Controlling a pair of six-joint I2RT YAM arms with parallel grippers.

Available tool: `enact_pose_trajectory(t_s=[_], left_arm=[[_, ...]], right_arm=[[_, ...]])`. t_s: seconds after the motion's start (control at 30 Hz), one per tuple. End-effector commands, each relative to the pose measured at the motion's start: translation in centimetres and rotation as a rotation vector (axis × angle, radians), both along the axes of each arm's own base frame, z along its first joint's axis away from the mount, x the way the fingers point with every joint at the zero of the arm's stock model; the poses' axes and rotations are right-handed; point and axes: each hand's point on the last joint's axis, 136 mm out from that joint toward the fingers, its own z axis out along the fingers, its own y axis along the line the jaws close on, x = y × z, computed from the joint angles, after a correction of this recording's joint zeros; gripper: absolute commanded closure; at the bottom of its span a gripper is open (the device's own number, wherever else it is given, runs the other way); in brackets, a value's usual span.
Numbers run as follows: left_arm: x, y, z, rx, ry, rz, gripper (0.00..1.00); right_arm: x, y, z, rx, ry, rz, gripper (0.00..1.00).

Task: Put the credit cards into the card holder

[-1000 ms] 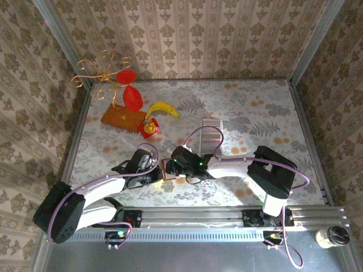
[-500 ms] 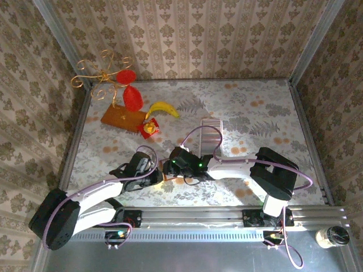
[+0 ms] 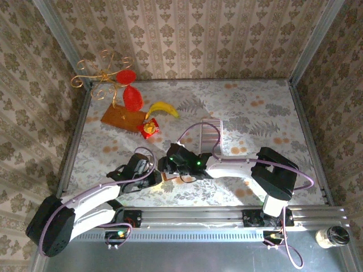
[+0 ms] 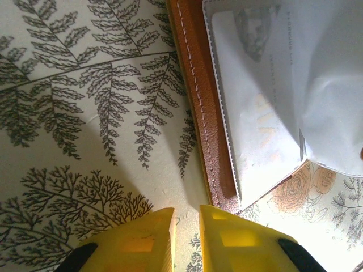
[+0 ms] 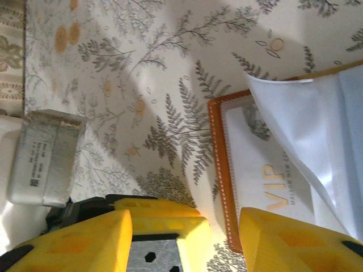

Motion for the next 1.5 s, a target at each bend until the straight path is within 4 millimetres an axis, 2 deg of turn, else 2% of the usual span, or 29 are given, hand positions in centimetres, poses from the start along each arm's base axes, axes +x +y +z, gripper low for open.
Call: enact_pose_trajectory(t_s=[0.0, 0.27, 0.43, 0.53, 0.63, 0.73, 0.83, 0.9, 0.97, 1.07, 1.2, 1.33, 1.47], left_arm=[[-0.6, 1.2, -0.6, 0.035, 0.018, 0.029, 0.79], [-1.0, 3.0, 0.1, 0.054, -0.007, 0.087, 0.76], [-1.1, 3.6, 0.8, 0.051, -0.02, 0.111, 0.72], [-0.8, 3.4, 1.7, 0.039, -0.033, 0.112, 0.72], [-0.1, 2.7, 3.5, 0.016, -0.063, 0.091, 0.72], [0.8, 1.3, 5.5, -0.013, -0.075, 0.053, 0.73], [1.9, -0.8, 7.1, -0.046, -0.078, -0.003, 0.74], [2.5, -2.4, 7.6, -0.049, -0.078, -0.046, 0.75], [3.0, -4.0, 7.6, -0.047, -0.082, -0.089, 0.77], [3.8, -6.3, 6.9, -0.034, -0.065, -0.15, 0.81], [4.4, -8.7, 4.9, -0.03, -0.038, -0.196, 0.85], [4.8, -9.2, 2.8, 0.031, -0.029, -0.228, 0.9], [4.4, -7.9, 0.9, 0.126, -0.023, -0.255, 0.92]], right_arm=[[0.4, 1.9, 1.8, 0.051, -0.033, 0.035, 0.46], [0.6, 4.4, 3.9, 0.131, -0.038, 0.086, 0.46], [1.1, 3.3, 6.6, 0.119, -0.117, 0.084, 0.46], [1.8, 1.0, 7.6, 0.056, -0.172, 0.078, 0.48], [2.7, -2.3, 8.2, -0.034, -0.237, 0.082, 0.48], [3.8, -6.1, 9.8, -0.112, -0.356, 0.097, 0.49], [4.6, -10.0, 11.9, -0.205, -0.517, 0.18, 0.49], [4.1, -11.9, 12.5, -0.303, -0.662, 0.326, 0.48], [3.4, -13.6, 12.2, -0.433, -0.78, 0.473, 0.46], [2.0, -16.3, 10.6, -0.581, -0.848, 0.693, 0.44], [0.9, -19.1, 9.0, -0.616, -0.822, 0.842, 0.42], [0.9, -20.6, 6.4, -0.712, -0.796, 0.949, 0.37], [1.1, -21.2, 3.9, -0.774, -0.745, 1.064, 0.39]])
